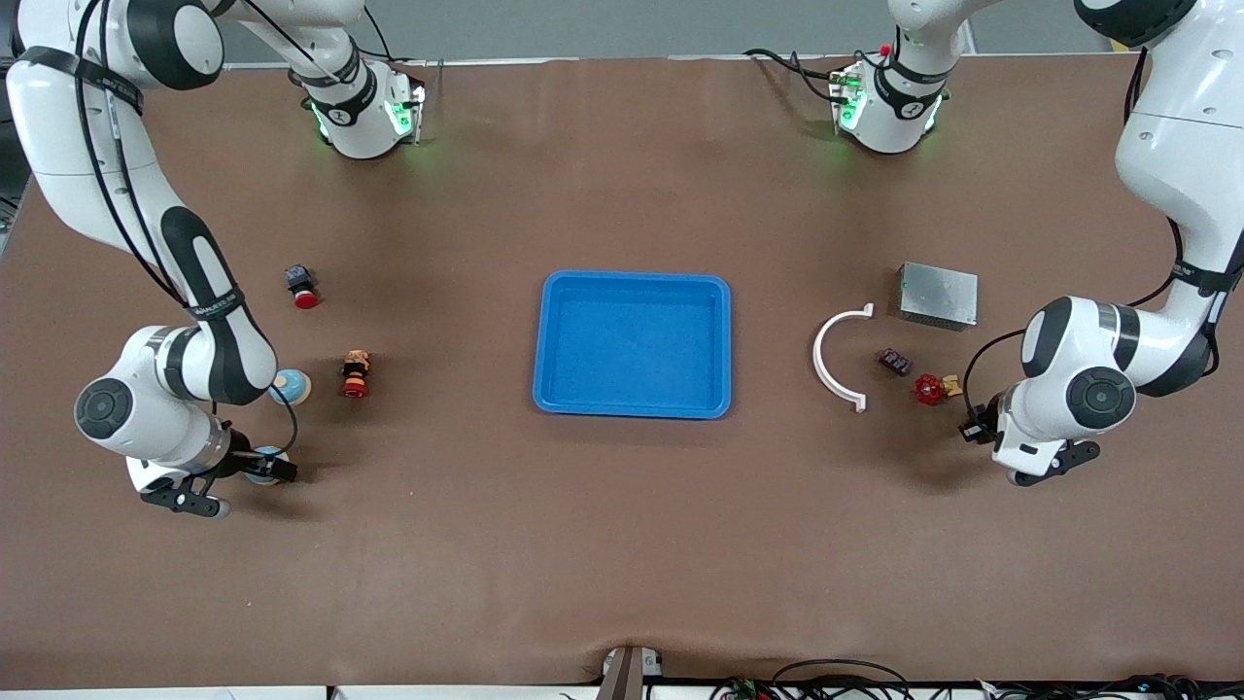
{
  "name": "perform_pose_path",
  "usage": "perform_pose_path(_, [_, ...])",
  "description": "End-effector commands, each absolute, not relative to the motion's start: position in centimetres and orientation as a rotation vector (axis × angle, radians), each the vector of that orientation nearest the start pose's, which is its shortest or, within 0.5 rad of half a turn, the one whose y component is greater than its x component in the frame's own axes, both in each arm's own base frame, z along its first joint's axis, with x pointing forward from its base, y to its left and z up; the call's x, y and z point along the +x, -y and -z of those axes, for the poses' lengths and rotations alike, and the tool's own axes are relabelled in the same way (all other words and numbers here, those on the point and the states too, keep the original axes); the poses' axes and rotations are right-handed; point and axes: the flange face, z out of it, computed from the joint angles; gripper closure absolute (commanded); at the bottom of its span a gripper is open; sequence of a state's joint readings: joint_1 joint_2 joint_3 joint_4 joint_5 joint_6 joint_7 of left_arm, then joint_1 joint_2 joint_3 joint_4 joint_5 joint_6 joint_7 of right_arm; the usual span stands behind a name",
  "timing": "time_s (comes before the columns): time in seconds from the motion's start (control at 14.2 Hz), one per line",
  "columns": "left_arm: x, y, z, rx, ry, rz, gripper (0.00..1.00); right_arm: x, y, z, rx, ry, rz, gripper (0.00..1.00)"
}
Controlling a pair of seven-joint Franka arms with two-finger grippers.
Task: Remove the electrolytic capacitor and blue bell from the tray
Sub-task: 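Release the bell beside the first bell with the right gripper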
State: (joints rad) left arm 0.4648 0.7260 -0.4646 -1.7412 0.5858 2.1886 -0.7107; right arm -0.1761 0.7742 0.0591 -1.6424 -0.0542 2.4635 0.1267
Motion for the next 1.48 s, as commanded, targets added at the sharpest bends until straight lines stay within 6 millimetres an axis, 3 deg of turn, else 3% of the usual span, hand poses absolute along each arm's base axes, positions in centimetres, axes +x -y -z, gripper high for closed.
perform_pose_path(0.0, [64.7, -4.4, -18.5, -2.9, 0.62, -0.132, 0.0, 68.3, 8.8, -18.1, -3.119, -0.317, 0.054, 0.0])
perform_pose_path(0.28, [65.0, -3.7, -20.4, -2.919, 0.721, -0.133, 0.0, 68.4, 8.8, -19.0, -3.121, -0.317, 0.025, 0.0])
perform_pose_path(0.49, [65.3, -2.8, -22.8, -2.945, 0.767, -0.113, 0.0, 68.4, 8.9, -21.5, -3.136, -0.294, -0.009, 0.0])
perform_pose_path(0.63, [65.2, -2.6, -23.0, -2.957, 0.835, -0.161, 0.0, 68.3, 9.0, -23.7, -3.159, -0.267, -0.024, 0.0])
perform_pose_path(0.91, [65.2, -2.3, -27.1, -2.947, 0.845, -0.133, 0.0, 66.9, 9.4, -31.4, -3.193, -0.137, -0.115, 0.0])
perform_pose_path(1.05, [65.1, -0.4, -29.2, -2.96, 0.821, -0.126, 0.0, 65.8, 9.3, -36.0, -3.197, -0.141, -0.133, 0.0])
perform_pose_path(1.19, [65.1, -0.3, -31.5, -2.955, 0.833, -0.108, 0.0, 64.6, 8.5, -40.1, -3.192, -0.147, -0.133, 0.0])
perform_pose_path(1.41, [65.2, 1.4, -36.3, -2.943, 0.811, -0.121, 0.0, 62.7, 7.1, -44.8, -3.084, -0.202, -0.152, 0.0])
